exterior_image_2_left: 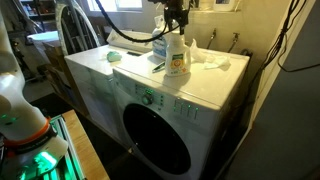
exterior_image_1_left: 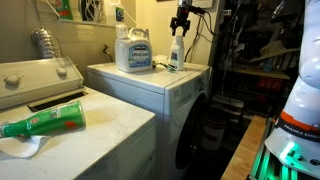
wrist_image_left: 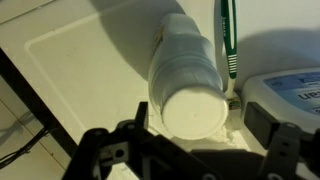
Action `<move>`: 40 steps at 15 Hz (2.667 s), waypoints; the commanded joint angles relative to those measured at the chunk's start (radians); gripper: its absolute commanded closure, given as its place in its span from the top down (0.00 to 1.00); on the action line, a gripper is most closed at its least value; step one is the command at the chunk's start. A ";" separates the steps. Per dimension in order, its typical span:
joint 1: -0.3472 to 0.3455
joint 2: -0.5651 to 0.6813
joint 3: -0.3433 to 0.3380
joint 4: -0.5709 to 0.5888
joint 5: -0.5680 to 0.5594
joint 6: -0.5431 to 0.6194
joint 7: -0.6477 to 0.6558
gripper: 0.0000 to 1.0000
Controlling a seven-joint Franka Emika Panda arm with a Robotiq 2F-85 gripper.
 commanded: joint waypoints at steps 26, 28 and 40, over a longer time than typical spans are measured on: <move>0.020 0.068 0.044 0.119 -0.048 0.032 -0.120 0.39; 0.019 0.073 0.047 0.125 -0.034 0.035 -0.128 0.39; 0.027 0.022 0.036 0.113 -0.045 0.039 -0.171 1.00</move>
